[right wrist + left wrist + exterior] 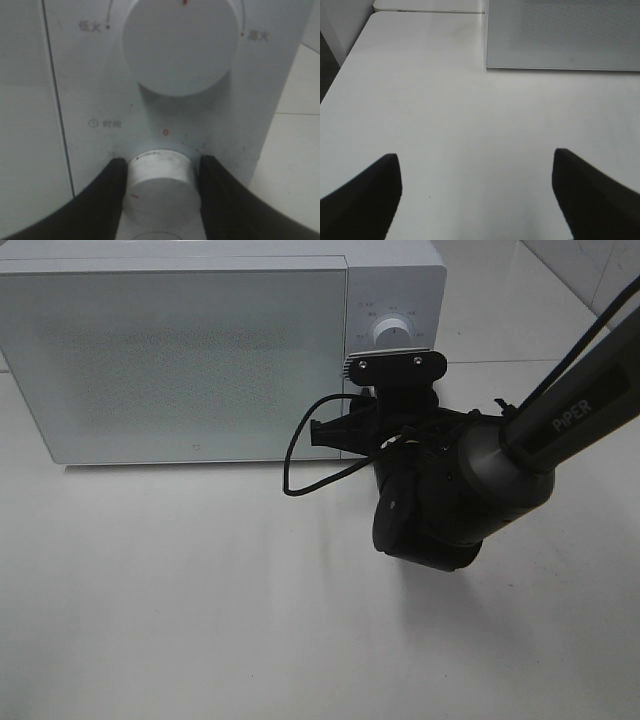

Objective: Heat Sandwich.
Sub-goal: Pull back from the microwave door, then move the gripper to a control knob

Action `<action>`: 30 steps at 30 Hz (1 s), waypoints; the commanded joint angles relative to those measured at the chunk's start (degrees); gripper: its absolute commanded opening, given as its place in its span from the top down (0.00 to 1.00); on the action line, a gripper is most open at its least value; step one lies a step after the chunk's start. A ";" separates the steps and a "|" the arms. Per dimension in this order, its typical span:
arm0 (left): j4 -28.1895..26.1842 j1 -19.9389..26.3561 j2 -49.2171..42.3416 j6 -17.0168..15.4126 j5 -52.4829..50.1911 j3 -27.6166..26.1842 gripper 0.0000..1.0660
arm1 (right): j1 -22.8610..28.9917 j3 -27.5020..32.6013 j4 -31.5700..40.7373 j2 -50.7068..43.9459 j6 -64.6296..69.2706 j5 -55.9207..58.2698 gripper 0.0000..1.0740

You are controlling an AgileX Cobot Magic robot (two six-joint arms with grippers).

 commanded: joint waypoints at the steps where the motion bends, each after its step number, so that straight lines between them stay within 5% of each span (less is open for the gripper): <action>1: -0.06 0.11 -1.38 -0.34 -0.80 0.17 0.27 | 0.11 -1.15 -4.81 0.40 10.14 2.52 1.00; 9: -0.06 0.11 -1.38 -0.34 -0.80 0.17 0.27 | 0.11 -1.09 -8.94 0.23 40.91 2.86 1.00; 30: -0.06 0.11 -1.38 -0.34 -0.80 0.17 0.27 | 0.11 -1.09 -9.85 0.17 66.41 -1.03 1.00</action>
